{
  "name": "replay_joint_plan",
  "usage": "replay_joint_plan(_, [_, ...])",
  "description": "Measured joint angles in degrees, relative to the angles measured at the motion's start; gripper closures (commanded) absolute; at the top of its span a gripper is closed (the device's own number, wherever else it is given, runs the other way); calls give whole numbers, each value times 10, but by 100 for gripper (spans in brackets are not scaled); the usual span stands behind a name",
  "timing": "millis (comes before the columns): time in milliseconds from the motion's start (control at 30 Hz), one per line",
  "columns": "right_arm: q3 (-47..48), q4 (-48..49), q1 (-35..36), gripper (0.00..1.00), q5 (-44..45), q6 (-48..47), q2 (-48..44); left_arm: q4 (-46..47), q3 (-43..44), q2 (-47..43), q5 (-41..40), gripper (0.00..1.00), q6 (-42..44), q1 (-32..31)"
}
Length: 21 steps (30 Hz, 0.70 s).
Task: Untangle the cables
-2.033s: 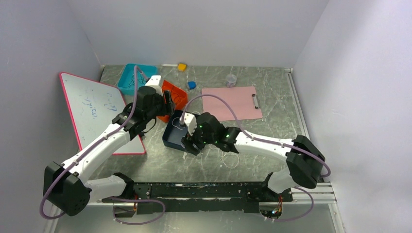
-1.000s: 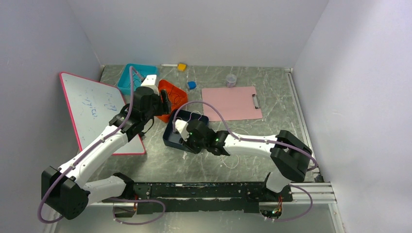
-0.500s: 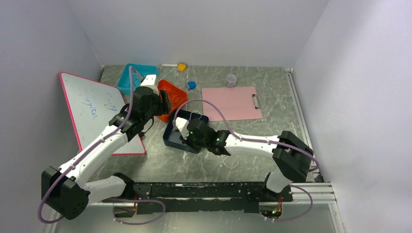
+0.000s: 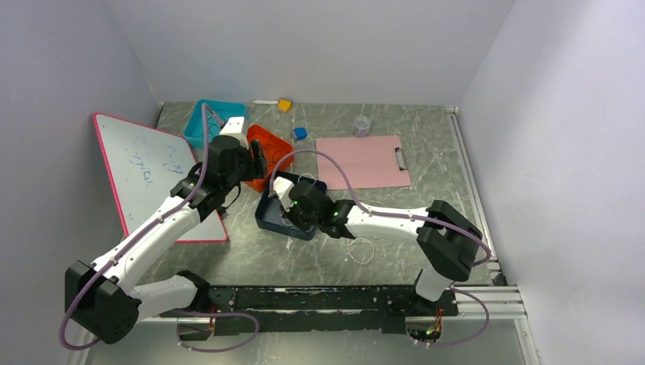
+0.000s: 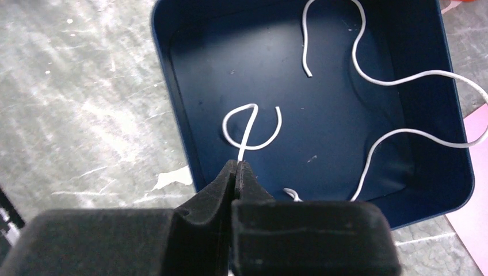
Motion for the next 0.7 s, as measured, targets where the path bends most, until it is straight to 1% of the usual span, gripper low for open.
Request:
replay_joint_plan(433, [60, 20, -64, 100, -35, 15, 105, 0, 0, 0, 0, 37, -3, 0])
replay_joint_plan(500, [64, 22, -71, 98, -41, 18, 115, 0, 0, 0, 0, 37, -2, 0])
replay_joint_plan(567, [66, 23, -78, 92, -46, 21, 119, 0, 0, 0, 0, 37, -2, 0])
replay_joint_plan(700, [68, 28, -92, 85, -56, 30, 119, 0, 0, 0, 0, 37, -3, 1])
